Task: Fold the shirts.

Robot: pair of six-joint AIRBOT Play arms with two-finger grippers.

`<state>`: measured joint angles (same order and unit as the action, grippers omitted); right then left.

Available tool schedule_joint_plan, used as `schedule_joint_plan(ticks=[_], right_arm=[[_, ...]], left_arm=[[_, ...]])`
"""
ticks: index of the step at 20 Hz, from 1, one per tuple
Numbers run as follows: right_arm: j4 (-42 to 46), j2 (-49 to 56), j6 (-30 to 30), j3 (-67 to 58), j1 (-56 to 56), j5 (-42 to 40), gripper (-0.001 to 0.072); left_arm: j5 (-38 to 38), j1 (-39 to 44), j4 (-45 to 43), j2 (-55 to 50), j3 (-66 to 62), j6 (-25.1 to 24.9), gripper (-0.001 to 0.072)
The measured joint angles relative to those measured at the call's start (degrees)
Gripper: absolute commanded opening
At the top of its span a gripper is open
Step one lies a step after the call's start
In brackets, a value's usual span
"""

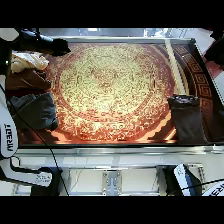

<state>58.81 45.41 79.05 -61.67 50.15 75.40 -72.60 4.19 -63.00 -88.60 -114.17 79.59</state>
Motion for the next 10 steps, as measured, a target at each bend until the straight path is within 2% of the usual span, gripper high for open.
schedule_joint_plan(ticks=[2,4,7,10], right_arm=[[-10.10,-1.46,-4.61,-1.51,-4.57,-2.36,0.0016],[-15.65,-1.36,-8.09,-2.27,-11.13,-4.42,0.0016],[-18.32,1.11,-12.52,-2.80,-21.49,-6.23,0.0017],[-16.35,4.28,-15.47,-2.99,-29.18,-7.58,0.0018]], left_arm=[[-1.09,0.00,0.74,0.02,0.00,0.11,0.0008],[-3.06,0.00,1.18,0.33,0.00,1.03,0.0008],[-6.43,0.00,1.46,2.05,0.00,2.45,0.0008],[-8.79,0.00,1.62,4.59,0.00,3.02,0.0009]])
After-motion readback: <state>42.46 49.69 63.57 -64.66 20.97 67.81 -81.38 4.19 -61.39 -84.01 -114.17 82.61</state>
